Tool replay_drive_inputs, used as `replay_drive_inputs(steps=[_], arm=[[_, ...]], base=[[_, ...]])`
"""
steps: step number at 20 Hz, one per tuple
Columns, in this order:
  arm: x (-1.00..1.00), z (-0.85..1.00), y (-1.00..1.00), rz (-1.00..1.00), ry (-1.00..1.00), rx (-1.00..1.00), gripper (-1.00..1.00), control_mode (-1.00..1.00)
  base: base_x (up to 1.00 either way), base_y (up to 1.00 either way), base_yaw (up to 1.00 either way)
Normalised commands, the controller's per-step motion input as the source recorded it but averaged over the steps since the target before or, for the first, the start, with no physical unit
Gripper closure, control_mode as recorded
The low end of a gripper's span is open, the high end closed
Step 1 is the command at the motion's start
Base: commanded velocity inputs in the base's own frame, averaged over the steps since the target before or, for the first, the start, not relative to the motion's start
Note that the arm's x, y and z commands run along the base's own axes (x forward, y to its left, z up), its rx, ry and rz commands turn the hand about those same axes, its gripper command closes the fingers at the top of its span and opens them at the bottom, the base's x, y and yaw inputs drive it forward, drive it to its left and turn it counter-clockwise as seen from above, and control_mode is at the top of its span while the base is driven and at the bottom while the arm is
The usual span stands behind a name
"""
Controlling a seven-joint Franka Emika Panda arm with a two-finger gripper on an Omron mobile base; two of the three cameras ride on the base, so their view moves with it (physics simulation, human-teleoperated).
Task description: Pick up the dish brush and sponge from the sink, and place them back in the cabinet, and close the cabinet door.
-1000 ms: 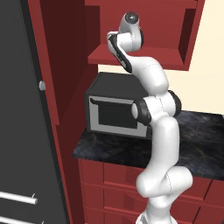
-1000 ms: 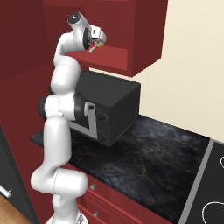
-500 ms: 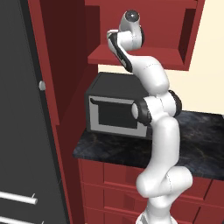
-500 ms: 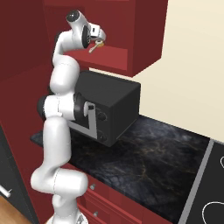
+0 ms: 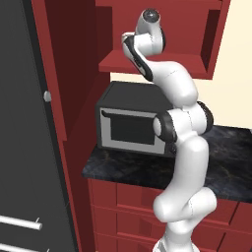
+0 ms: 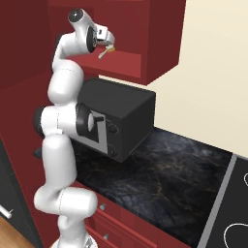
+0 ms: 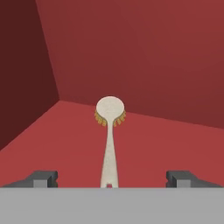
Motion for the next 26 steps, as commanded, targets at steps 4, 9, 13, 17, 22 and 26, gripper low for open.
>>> replay_drive_inputs(steps=[4,9,13,17,22,26], arm=[[-0.44,-0.30,0.00,0.00,-0.06,0.00,-1.00,-1.00],[-0.56,-0.14,0.00,0.00,-0.07,0.00,-1.00,-1.00],[-0.60,0.03,0.00,0.00,-0.01,0.00,-1.00,-1.00],[-0.63,0.18,-0.01,-0.02,0.01,0.00,-1.00,-1.00],[-0.67,0.24,0.00,-0.05,0.08,0.00,-1.00,-1.00],[-0.87,0.01,0.00,-0.01,0.09,0.01,-1.00,-1.00]], base=[[0.00,0.00,0.00],[0.00,0.00,0.00],[0.00,0.00,0.00],[0.00,0.00,0.00],[0.00,0.00,0.00],[0.00,0.00,0.00]])
